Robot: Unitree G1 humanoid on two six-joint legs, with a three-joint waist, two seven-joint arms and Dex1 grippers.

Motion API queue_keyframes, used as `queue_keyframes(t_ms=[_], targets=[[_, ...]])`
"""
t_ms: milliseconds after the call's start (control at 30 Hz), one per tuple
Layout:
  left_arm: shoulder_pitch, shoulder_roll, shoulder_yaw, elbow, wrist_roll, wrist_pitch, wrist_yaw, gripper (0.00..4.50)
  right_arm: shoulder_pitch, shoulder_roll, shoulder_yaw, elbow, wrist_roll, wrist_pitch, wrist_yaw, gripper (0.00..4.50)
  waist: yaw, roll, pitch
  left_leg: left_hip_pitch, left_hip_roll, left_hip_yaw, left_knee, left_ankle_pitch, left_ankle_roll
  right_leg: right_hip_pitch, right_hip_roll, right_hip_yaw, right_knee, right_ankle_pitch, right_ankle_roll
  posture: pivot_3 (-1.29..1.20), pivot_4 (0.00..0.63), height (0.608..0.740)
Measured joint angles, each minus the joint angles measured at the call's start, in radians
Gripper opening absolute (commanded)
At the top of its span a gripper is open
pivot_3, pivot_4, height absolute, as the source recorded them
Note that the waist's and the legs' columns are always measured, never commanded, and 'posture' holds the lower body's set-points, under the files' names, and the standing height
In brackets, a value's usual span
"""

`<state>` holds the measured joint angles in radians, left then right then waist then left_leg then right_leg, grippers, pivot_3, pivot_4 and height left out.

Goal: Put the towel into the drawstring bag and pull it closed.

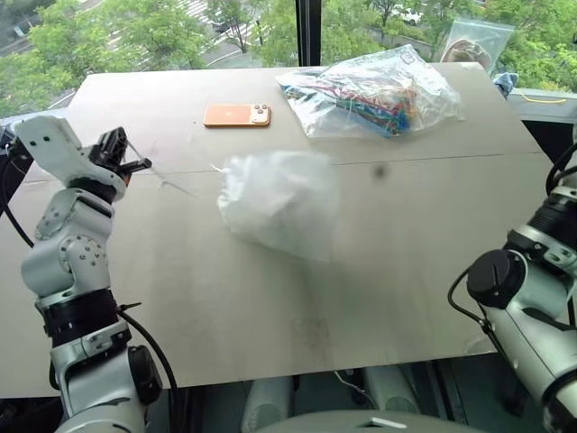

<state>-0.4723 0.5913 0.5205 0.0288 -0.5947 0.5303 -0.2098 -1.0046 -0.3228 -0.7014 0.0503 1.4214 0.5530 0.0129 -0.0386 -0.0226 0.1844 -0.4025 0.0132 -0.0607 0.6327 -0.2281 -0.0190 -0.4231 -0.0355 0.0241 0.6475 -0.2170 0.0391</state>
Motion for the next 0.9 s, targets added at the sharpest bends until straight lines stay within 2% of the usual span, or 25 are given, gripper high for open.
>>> queue_keyframes(t_ms=[167,300,400,433,533,667,800,900], targets=[[0.117,-0.011,-0.099,-0.142,-0.065,0.097,-0.112,0.00,0.225,-0.109,0.216,-0.150,-0.012,0.219,0.116,0.07,-0.006,0.000,0.000,0.002,0.001,0.002,0.000,0.000,0.000,0.000,0.001,0.002,0.001,0.000,0.000,0.00,0.150,0.740],[0.211,-0.004,-0.179,-0.182,-0.051,0.137,-0.164,0.00,0.356,-0.190,0.415,-0.242,-0.182,0.272,0.210,0.07,-0.002,0.000,0.000,0.003,0.001,0.002,0.001,0.000,0.000,0.000,0.002,0.002,0.002,0.000,0.000,0.00,0.150,0.740],[0.257,0.000,-0.195,-0.202,-0.048,0.147,-0.203,0.87,0.444,-0.219,0.561,-0.270,-0.354,0.257,0.282,0.85,-0.001,0.000,0.000,0.002,0.001,0.002,0.001,0.000,0.000,0.000,0.002,0.002,0.002,0.000,0.000,0.00,0.150,0.740],[0.286,0.014,-0.209,-0.241,-0.057,0.149,-0.236,1.23,0.482,-0.237,0.611,-0.280,-0.419,0.234,0.321,1.24,-0.001,-0.001,0.000,0.002,0.001,0.002,0.001,0.000,0.000,0.000,0.002,0.002,0.001,0.000,0.000,0.00,0.150,0.740],[0.359,0.045,-0.213,-0.327,-0.069,0.153,-0.296,2.87,0.576,-0.264,0.702,-0.299,-0.558,0.182,0.413,2.83,0.001,0.000,0.000,0.001,0.001,0.002,0.001,0.000,0.000,0.000,0.001,0.002,0.000,-0.001,0.000,0.00,0.150,0.740],[0.518,0.074,-0.163,-0.391,-0.068,0.125,-0.367,4.49,0.662,-0.317,0.719,-0.377,-0.698,0.079,0.479,4.49,-0.003,0.000,0.000,0.002,0.002,0.002,0.001,0.000,0.000,0.000,0.002,0.002,-0.001,-0.001,0.000,0.00,0.150,0.740],[0.747,0.080,-0.033,-0.459,-0.067,0.074,-0.440,4.49,0.863,-0.404,0.700,-0.465,-0.856,-0.034,0.528,4.49,0.006,0.000,0.000,0.002,0.002,0.002,0.000,0.000,0.000,0.001,0.002,0.002,-0.003,-0.003,0.004,0.00,0.150,0.740],[0.835,0.078,0.033,-0.495,-0.072,0.061,-0.464,4.49,0.952,-0.416,0.656,-0.525,-0.880,-0.058,0.538,4.49,0.009,-0.001,-0.001,0.003,0.002,0.002,0.002,0.000,0.000,0.002,0.002,0.002,-0.003,-0.006,0.001,0.00,0.150,0.740]])
